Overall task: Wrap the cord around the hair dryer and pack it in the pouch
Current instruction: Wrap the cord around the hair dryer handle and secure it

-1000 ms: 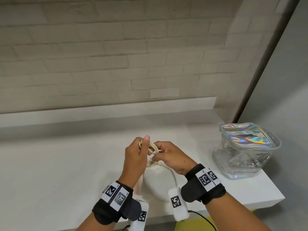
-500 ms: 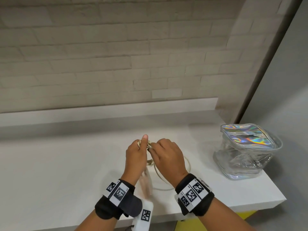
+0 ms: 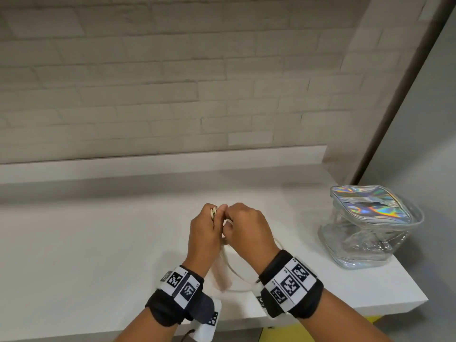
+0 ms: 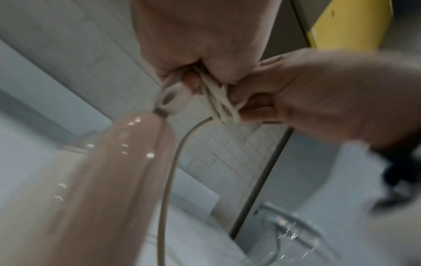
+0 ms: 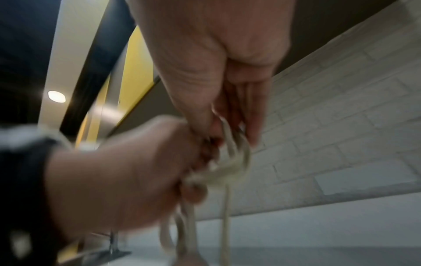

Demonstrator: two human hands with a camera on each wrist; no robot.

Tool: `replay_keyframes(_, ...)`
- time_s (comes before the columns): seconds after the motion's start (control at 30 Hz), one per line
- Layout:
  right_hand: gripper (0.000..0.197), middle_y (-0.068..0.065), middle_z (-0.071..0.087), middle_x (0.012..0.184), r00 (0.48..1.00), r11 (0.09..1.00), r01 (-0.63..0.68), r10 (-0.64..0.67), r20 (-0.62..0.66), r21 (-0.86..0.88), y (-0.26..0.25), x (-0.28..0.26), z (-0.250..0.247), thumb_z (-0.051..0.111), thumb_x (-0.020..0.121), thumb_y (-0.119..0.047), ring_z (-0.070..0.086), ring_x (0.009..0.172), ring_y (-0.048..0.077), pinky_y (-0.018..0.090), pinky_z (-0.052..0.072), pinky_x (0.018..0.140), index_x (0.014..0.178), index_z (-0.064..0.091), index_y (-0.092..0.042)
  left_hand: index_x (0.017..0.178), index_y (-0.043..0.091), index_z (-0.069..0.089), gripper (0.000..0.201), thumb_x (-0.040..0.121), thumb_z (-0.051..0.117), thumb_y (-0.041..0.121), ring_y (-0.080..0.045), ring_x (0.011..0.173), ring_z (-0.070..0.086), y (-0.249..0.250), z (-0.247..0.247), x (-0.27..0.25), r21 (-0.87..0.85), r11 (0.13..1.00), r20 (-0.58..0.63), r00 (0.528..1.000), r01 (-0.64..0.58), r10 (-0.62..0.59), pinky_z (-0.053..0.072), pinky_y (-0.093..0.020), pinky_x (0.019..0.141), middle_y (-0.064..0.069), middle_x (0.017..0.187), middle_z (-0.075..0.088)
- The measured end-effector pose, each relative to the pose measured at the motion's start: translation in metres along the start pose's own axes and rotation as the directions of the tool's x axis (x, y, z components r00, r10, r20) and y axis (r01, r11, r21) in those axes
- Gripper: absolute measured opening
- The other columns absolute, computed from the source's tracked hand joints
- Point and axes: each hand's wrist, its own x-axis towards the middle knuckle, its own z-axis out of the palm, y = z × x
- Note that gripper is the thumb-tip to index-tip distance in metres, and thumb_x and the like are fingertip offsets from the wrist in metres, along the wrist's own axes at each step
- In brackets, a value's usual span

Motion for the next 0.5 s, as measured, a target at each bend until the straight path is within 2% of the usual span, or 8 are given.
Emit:
replay_keyframes(0.1, 0.013, -0.006, 0.043, 0.057, 0.97, 0.988, -0.149, 0.138, 0.2, 0.044, 0.001, 0.002, -0.017, 0.054, 0.079, -0.01, 0.045, 0.059, 0.018, 0.022, 0.028, 0.048, 0.068, 0.053, -0.016, 0.079, 0.01, 0.051, 0.041, 0.095, 0.044, 0.047, -0.023, 0.059, 0.054, -0.006, -0.001, -0.001, 0.096, 0.989, 0.044, 0.993, -0.114, 0.11, 0.044, -0.034, 0.056, -0.005, 0.065, 0.058)
replay_keyframes(0.17, 0.014, -0.005, 0.047, 0.059, 0.921, 0.935, -0.279, 0.196, 0.337, 0.22, 0.01, 0.006, -0.025, 0.059, 0.08, -0.014, 0.045, 0.056, 0.015, 0.022, 0.033, 0.051, 0.066, 0.057, -0.012, 0.08, 0.01, 0.053, 0.046, 0.09, 0.042, 0.053, -0.017, 0.055, 0.05, -0.007, -0.002, 0.001, 0.061, 0.991, 0.018, 0.993, -0.119, 0.118, 0.042, -0.029, 0.055, -0.002, 0.062, 0.056)
replay_keyframes(0.2, 0.014, -0.004, 0.049, 0.062, 0.888, 0.869, -0.347, 0.184, 0.421, 0.352, 0.014, 0.006, -0.029, 0.06, 0.081, -0.015, 0.046, 0.058, 0.013, 0.022, 0.035, 0.054, 0.068, 0.059, -0.011, 0.079, 0.01, 0.054, 0.047, 0.089, 0.042, 0.054, -0.013, 0.052, 0.047, -0.006, -0.002, 0.003, 0.031, 0.993, -0.003, 0.993, -0.118, 0.118, 0.04, -0.026, 0.053, 0.0, 0.06, 0.054)
replay_keyframes(0.27, 0.012, -0.001, 0.05, 0.071, 0.838, 0.655, -0.477, 0.138, 0.528, 0.585, 0.018, 0.002, -0.032, 0.06, 0.083, -0.015, 0.048, 0.069, 0.013, 0.023, 0.037, 0.061, 0.072, 0.056, -0.014, 0.079, 0.01, 0.055, 0.047, 0.087, 0.043, 0.054, -0.009, 0.049, 0.042, -0.003, -0.003, 0.007, -0.011, 0.993, -0.027, 0.993, -0.116, 0.115, 0.037, -0.021, 0.05, 0.003, 0.057, 0.05)
replay_keyframes(0.33, 0.012, 0.002, 0.05, 0.078, 0.83, 0.49, -0.534, 0.148, 0.538, 0.689, 0.019, -0.006, -0.03, 0.06, 0.085, -0.017, 0.047, 0.075, 0.014, 0.022, 0.038, 0.064, 0.076, 0.052, -0.017, 0.081, 0.01, 0.056, 0.047, 0.087, 0.043, 0.055, -0.008, 0.05, 0.042, 0.0, -0.003, 0.012, -0.024, 0.991, -0.011, 0.992, -0.128, 0.128, 0.038, -0.022, 0.05, 0.0, 0.057, 0.051)
replay_keyframes(0.37, 0.013, 0.002, 0.05, 0.078, 0.839, 0.455, -0.532, 0.169, 0.518, 0.714, 0.019, -0.009, -0.028, 0.06, 0.086, -0.019, 0.047, 0.075, 0.013, 0.021, 0.039, 0.064, 0.076, 0.052, -0.016, 0.082, 0.009, 0.056, 0.047, 0.088, 0.044, 0.054, -0.011, 0.051, 0.044, 0.001, -0.002, 0.013, -0.024, 0.991, 0.001, 0.991, -0.132, 0.133, 0.039, -0.024, 0.052, -0.003, 0.06, 0.054)
replay_keyframes(0.43, 0.017, -0.004, 0.053, 0.074, 0.877, 0.489, -0.478, 0.228, 0.422, 0.729, 0.019, -0.015, -0.024, 0.061, 0.087, -0.021, 0.049, 0.07, 0.011, 0.017, 0.039, 0.062, 0.073, 0.056, -0.015, 0.083, 0.009, 0.057, 0.045, 0.089, 0.045, 0.052, -0.016, 0.055, 0.049, 0.003, 0.0, 0.015, -0.024, 0.992, 0.008, 0.992, -0.126, 0.127, 0.042, -0.028, 0.055, -0.008, 0.065, 0.06)
replay_keyframes(0.5, 0.016, -0.01, 0.063, 0.083, 0.911, 0.578, -0.411, 0.277, 0.305, 0.705, 0.02, -0.019, -0.023, 0.061, 0.088, -0.025, 0.058, 0.078, 0.006, 0.016, 0.042, 0.068, 0.076, 0.065, -0.015, 0.083, 0.01, 0.057, 0.046, 0.088, 0.045, 0.054, -0.016, 0.056, 0.051, 0.002, 0.0, 0.017, -0.023, 0.993, 0.005, 0.993, -0.118, 0.118, 0.042, -0.025, 0.056, -0.005, 0.066, 0.061)
